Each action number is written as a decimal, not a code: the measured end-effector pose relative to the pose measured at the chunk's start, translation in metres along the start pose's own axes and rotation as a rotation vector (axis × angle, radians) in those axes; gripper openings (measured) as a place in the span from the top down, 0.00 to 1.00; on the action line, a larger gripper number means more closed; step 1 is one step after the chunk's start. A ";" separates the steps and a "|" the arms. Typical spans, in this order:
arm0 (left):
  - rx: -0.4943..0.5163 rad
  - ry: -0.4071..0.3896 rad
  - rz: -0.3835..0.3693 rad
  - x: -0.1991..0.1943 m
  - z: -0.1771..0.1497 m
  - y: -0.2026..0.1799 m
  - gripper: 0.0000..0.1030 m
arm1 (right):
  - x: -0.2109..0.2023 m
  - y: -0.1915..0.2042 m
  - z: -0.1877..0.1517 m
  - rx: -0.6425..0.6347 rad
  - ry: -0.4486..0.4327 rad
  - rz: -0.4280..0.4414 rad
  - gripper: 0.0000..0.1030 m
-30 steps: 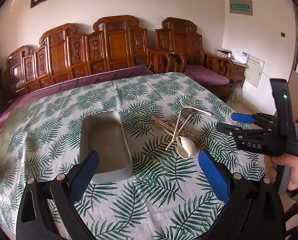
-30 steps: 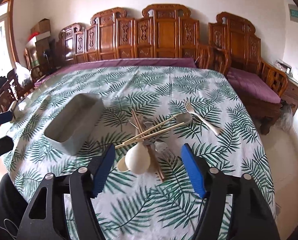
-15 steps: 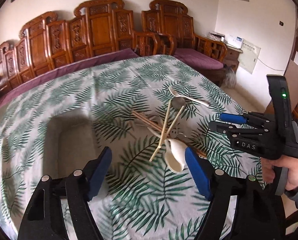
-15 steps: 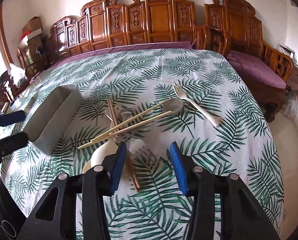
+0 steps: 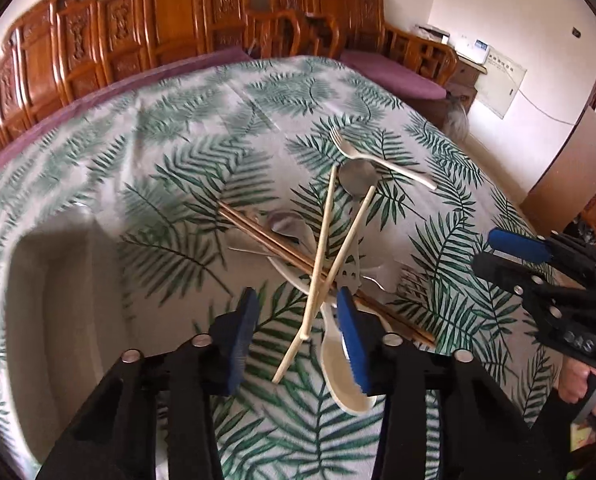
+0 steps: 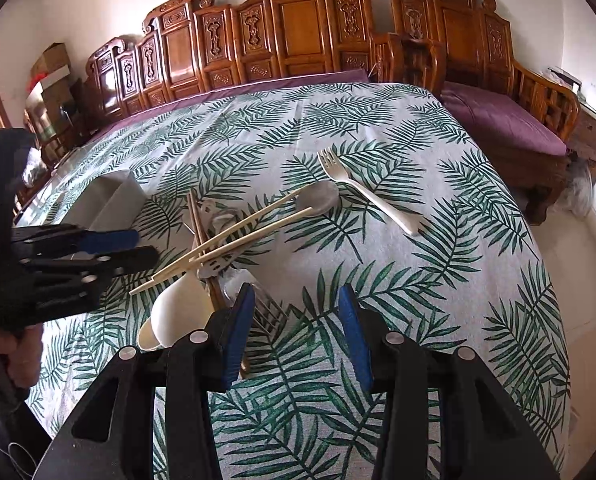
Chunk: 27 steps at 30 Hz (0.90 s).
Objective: Organize utensils
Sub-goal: 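Reach the left tool into the utensil pile and grasp a light wooden chopstick, then grasp another chopstick with the right tool while the left tool lifts its chopstick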
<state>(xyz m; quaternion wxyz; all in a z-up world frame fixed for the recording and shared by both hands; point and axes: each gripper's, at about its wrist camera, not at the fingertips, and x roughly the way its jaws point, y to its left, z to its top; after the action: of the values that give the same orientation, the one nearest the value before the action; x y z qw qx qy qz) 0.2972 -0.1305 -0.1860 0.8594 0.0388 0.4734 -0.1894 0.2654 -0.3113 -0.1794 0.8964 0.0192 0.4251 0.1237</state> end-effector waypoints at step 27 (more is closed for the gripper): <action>-0.053 0.114 -0.125 0.041 0.019 0.014 0.96 | 0.013 0.011 -0.001 0.012 0.040 0.018 0.55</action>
<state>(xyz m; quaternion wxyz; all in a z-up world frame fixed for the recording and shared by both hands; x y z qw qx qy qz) 0.3372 -0.1343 -0.2108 0.8181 -0.0029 0.5280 -0.2277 0.2703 -0.2981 -0.1886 0.8864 0.0261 0.4436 0.1293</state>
